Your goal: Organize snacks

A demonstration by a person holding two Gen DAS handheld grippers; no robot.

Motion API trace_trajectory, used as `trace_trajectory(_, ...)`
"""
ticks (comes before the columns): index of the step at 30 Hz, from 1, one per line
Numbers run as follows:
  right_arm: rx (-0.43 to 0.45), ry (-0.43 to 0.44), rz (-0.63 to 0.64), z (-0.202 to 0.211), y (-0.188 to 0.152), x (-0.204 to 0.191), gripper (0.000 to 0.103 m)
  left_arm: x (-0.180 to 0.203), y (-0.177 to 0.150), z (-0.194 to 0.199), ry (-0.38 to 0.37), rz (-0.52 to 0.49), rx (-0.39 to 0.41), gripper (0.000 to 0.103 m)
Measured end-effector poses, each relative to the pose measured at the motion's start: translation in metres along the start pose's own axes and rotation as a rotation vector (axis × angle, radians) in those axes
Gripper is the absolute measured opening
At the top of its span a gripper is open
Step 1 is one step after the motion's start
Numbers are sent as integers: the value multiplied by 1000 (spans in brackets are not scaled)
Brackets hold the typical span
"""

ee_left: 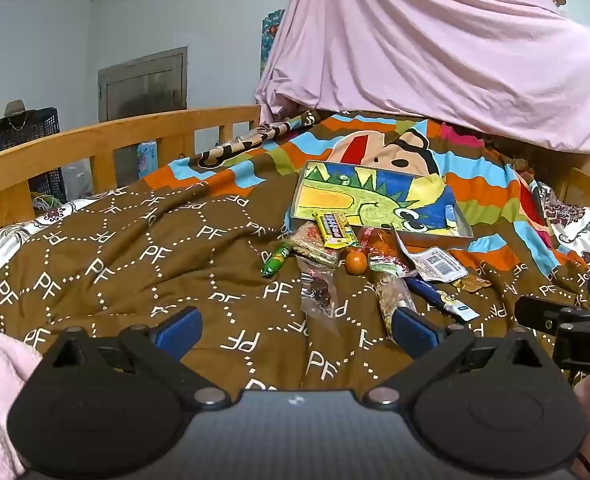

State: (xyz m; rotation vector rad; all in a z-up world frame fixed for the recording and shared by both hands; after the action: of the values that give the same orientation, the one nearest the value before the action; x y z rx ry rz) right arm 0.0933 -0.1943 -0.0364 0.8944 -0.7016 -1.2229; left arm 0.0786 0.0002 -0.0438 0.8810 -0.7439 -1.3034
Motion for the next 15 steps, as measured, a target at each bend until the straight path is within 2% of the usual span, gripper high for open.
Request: trace_trajectory(15,-1,1,-1,0,0,1,103,0,0,0,0,0,-2,103)
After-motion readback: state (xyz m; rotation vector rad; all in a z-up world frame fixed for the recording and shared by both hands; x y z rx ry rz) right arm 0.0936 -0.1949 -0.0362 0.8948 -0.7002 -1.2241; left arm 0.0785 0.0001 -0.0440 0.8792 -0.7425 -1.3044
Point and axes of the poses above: each gripper's, at about its wrist camera, not at the fingertips, and z roughly against the way its jaws point, x to its right, y to its top, the point moved 9 cm from there along -z, roughly the way its jaws point, and after that the axes turned 7 degrees about y, right-handed, at the moved point
